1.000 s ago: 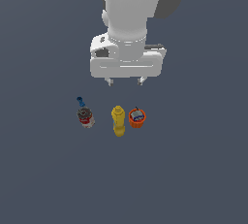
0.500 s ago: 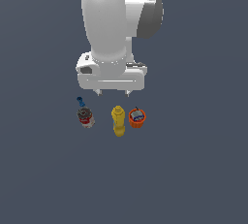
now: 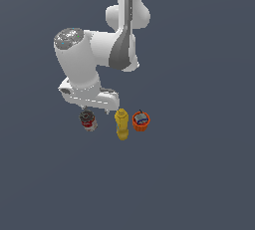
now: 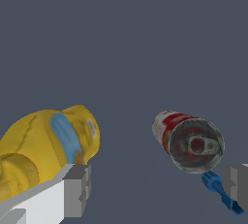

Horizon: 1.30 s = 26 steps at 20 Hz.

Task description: Pick up a designated object from a clutter of objects.

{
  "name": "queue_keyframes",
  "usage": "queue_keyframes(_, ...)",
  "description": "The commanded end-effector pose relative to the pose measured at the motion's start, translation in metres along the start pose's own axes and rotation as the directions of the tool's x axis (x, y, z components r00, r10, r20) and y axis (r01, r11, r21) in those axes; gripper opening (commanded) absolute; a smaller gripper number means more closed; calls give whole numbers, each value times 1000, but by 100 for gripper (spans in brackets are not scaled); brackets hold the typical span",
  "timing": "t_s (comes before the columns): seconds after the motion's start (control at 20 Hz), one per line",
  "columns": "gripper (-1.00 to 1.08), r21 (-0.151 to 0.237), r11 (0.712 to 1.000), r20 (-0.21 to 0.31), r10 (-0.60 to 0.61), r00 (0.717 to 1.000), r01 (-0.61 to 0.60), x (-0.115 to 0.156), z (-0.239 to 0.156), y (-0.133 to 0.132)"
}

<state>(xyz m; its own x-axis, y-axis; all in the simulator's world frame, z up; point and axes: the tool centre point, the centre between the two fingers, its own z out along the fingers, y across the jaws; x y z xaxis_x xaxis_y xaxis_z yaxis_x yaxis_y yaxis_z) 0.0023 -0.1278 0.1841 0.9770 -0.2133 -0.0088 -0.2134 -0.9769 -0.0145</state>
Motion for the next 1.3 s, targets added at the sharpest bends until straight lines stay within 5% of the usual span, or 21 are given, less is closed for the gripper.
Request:
queue_keyframes(0.0,100,-2,999,-4,40,999,-40,-1,18,21)
queue_keyframes(0.45,100,-12,993,-10,119,993,-119,-8,53,64)
queue_keyframes(1.25,100,-14,992,-10,125,992,-125,-10,95,67)
